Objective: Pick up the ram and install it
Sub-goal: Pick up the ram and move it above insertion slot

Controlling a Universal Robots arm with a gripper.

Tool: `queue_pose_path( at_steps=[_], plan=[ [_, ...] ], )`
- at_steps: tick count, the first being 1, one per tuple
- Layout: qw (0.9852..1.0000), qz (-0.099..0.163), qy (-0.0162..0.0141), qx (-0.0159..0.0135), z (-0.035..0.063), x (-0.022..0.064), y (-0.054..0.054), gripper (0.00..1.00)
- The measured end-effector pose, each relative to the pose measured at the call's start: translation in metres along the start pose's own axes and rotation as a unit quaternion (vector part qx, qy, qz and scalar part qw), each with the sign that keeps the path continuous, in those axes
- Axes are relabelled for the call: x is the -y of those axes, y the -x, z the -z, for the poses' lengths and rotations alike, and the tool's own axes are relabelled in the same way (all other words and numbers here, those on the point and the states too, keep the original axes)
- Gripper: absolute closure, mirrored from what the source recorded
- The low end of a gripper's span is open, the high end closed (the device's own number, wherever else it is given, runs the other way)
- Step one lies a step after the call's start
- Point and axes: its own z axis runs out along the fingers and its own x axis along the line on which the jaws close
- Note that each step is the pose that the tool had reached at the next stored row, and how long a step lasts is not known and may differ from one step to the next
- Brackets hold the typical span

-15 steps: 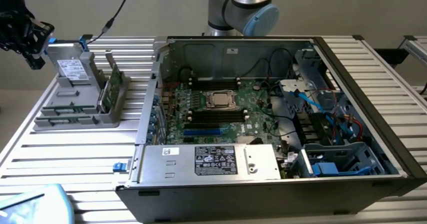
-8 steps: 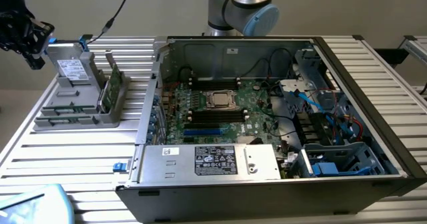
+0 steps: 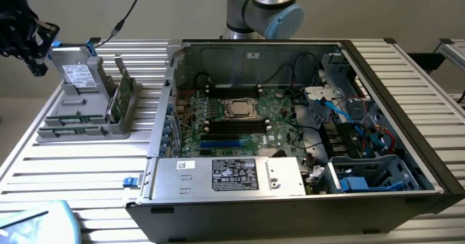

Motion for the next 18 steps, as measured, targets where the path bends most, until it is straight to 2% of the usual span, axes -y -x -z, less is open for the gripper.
queue_pose_path(
  at_steps=[5,9,14,18],
  plan=[
    [0.9990,0.045,-0.0018,-0.0017,-0.0002,0.0000,0.0000,0.89],
    [0.9967,0.081,-0.0012,-0.0029,-0.0005,-0.0001,0.0000,0.89],
    [0.9919,0.127,0.0011,-0.0040,-0.0014,0.0000,0.0001,0.89],
    [0.9865,0.163,0.0024,-0.0051,-0.0023,0.0001,0.0002,0.89]
  ],
)
